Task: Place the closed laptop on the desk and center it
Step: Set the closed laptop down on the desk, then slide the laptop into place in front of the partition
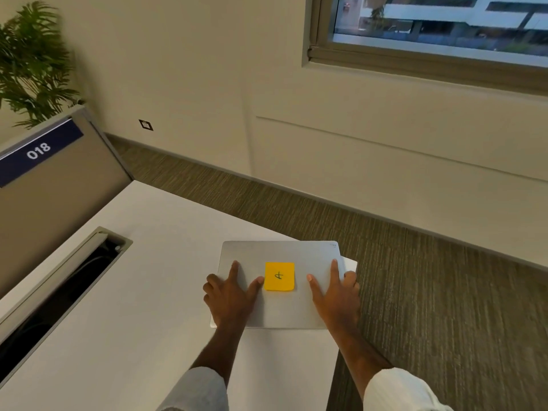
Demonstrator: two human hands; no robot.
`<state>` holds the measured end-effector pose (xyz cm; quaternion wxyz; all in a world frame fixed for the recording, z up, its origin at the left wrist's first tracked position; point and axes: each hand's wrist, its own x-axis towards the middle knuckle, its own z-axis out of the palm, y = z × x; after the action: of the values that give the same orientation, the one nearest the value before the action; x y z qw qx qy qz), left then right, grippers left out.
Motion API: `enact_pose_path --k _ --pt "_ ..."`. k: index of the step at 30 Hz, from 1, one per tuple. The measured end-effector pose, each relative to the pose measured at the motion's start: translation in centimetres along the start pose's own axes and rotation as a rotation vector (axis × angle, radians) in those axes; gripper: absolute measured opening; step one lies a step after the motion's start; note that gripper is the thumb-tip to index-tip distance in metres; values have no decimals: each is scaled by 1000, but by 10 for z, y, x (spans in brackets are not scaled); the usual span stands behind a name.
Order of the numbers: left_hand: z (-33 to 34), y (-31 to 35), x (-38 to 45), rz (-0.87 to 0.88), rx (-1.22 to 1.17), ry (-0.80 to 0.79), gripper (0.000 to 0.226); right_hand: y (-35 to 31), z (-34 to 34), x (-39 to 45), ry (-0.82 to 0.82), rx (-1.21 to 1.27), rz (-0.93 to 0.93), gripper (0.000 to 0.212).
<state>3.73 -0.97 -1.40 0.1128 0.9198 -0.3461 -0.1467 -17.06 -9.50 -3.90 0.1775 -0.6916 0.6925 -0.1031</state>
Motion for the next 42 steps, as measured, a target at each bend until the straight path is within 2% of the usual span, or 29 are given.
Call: enact_pose_path --k 7,13,27,42 --pt "-7 -12 21 -63 -277 -183 104 5 -4 4 -30 100 5 95" --pt "-11 -20 12 -3 -304 -243 110 8 -11 -1 -39 152 -4 91" --pt "-44 -56 -23 4 -292 -191 108 -10 -16 -43 -8 127 -99 90" --pt "-90 -170 -81 -193 -345 -59 110 -85 3 -116 -79 82 -342 94"
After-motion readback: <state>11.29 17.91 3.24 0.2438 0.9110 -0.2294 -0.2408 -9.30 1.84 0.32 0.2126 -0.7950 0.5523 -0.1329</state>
